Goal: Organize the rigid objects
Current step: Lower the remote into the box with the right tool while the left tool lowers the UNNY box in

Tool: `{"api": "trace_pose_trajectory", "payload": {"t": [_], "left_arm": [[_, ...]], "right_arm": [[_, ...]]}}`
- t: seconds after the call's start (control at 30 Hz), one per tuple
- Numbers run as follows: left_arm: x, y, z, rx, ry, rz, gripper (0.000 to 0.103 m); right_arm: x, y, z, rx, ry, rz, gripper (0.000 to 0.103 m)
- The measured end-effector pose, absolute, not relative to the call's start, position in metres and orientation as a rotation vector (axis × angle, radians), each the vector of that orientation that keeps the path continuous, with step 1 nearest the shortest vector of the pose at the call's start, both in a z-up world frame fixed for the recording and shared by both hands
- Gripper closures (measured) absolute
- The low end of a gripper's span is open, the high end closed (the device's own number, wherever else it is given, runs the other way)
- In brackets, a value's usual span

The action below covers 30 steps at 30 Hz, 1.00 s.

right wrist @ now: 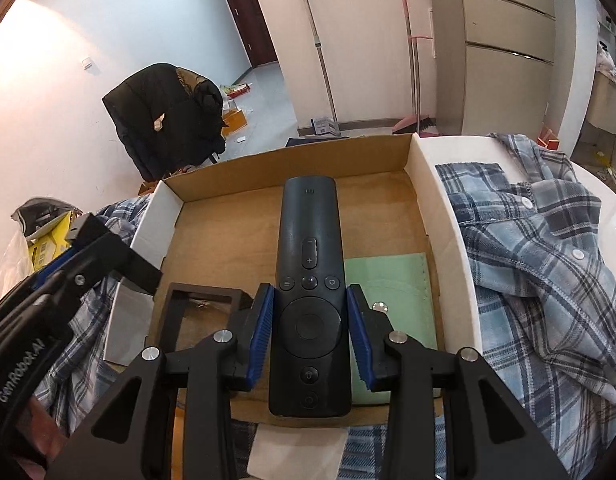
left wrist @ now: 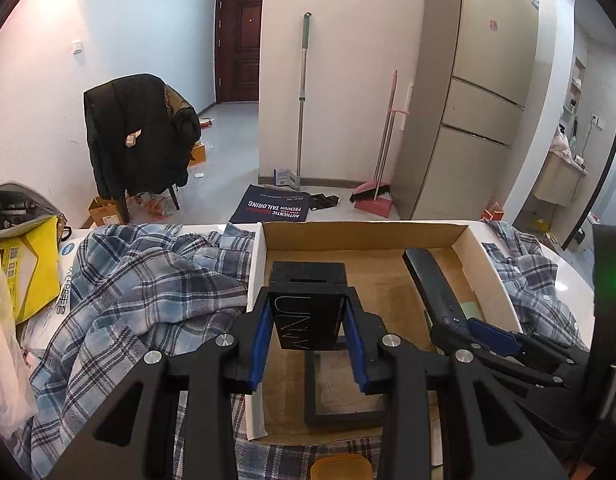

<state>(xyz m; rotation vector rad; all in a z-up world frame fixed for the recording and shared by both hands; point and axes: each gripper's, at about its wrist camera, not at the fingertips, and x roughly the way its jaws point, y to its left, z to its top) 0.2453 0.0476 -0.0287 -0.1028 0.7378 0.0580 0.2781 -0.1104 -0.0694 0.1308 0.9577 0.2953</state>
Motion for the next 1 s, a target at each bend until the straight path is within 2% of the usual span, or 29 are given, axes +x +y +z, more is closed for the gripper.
{"api": "trace_pose_trajectory", "payload": {"t": [0.1, 0.13, 0.2, 0.47, 0.87, 1.0], "left_arm": [[0.246, 0.045, -0.029, -0.094, 0.740, 0.051, 0.067], [0.245, 0.043, -0.029, -0.091, 0.737, 0.047, 0.067], [0.244, 0.041, -0.028, -0.085, 0.729, 0.038, 0.067], [0.246, 0.041, -0.031, -0.125, 0.740, -0.010, 0.067], [0.257, 0.024, -0.050, -0.114, 0.914, -0.079, 0.067], [0.258, 0.019, -0.053, -0.087, 0.923, -0.072, 0.067]], "right_arm": [[0.282, -0.112, -0.073, 0.137, 0.978, 0.285, 0.063], [0.282, -0.114, -0.073, 0.145, 0.975, 0.277, 0.049], [0.283, -0.117, -0.070, 0.141, 0.962, 0.251, 0.031], [0.283, -0.136, -0.043, 0.084, 0.890, 0.203, 0.031], [0.290, -0.149, -0.049, 0.113, 0.932, 0.189, 0.031], [0.290, -0.149, -0.049, 0.108, 0.932, 0.188, 0.031]]}}
